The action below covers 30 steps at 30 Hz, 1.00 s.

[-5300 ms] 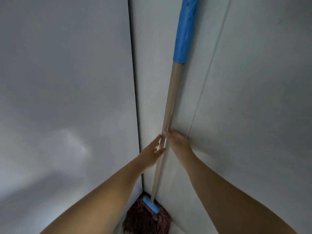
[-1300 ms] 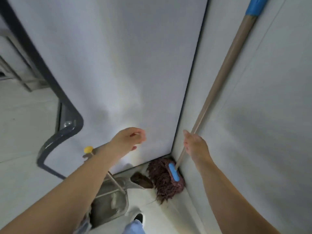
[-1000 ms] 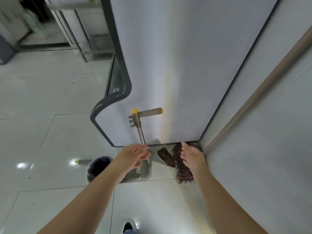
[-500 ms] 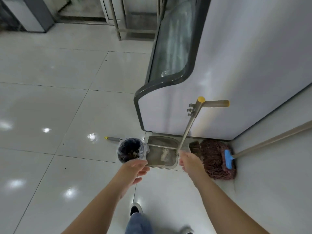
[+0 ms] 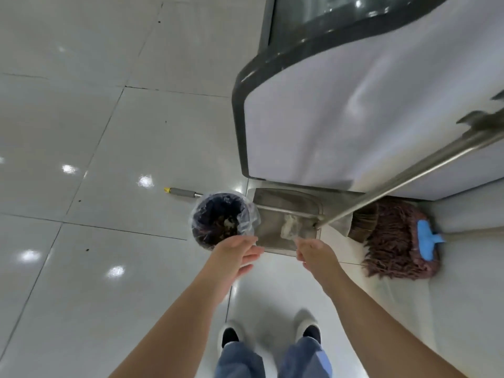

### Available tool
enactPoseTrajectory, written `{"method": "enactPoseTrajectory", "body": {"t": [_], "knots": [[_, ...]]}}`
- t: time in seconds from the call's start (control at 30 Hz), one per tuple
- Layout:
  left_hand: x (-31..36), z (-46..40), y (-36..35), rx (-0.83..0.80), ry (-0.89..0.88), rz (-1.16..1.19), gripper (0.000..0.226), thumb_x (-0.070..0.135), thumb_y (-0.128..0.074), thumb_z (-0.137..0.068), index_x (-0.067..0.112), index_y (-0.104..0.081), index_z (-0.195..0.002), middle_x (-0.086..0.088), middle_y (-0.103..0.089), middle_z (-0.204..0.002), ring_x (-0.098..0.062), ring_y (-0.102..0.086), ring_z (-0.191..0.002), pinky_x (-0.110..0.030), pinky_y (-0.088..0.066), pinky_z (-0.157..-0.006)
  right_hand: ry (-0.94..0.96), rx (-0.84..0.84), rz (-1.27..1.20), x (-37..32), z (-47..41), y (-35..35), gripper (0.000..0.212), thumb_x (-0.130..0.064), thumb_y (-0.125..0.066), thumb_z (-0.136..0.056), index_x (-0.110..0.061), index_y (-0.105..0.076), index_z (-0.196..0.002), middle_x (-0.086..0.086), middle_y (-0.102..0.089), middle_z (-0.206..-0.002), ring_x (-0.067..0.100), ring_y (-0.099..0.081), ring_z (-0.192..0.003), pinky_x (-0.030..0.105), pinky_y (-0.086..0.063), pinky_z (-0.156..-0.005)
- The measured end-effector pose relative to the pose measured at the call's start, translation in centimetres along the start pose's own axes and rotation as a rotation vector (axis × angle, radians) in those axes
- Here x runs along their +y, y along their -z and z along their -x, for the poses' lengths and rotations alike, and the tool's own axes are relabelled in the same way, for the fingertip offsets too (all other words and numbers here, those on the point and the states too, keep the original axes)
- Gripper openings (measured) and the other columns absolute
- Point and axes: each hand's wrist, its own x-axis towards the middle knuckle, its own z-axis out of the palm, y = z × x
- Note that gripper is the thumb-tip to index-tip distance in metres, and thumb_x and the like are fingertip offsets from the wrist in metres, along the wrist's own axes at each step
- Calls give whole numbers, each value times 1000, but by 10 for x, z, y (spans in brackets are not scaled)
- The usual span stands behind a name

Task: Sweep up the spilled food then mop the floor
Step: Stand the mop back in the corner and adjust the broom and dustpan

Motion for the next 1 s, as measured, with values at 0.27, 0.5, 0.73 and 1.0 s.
{"method": "enactPoseTrajectory", "body": {"t": [0.27, 0.5, 0.73, 1.0], "knots": [[-94, -206, -36, 75, -17, 148, 15, 18, -49, -95, 15, -60, -84, -2, -67, -90, -14, -61, -90, -22, -45, -79, 76, 80, 186, 77, -201, -67, 35, -38, -45, -95, -22, -52, -64, -5, -49, -63, 17, -50, -73, 27, -40, -69], [-121, -338, -43, 95, -144, 0, 21, 23, -50, -96, 16, -60, -79, -3, -65, -87, -16, -59, -87, -30, -46, -84, 436, 172, 458, 84, -347, -94, 39, -38, -49, -94, -14, -59, -124, 2, -63, -123, 18, -56, -114, 24, -39, -86], [-135, -389, -50, 16, -14, 168, 25, 25, -42, -99, 13, -53, -80, -2, -56, -78, -11, -48, -70, -24, -41, -66, 462, -33, 899, 73, -414, -105, 64, -49, -47, -93, -12, -37, -144, 6, -38, -149, 23, -36, -136, 35, -31, -110], [-127, -394, -52, 44, -68, 212, 24, 30, -44, -98, 11, -58, -96, -3, -63, -90, -13, -57, -83, -25, -47, -75, 556, -131, 1049, 64, -405, -105, 30, -30, -53, -91, -19, -50, -63, -2, -50, -66, 19, -49, -73, 27, -35, -59]]}}
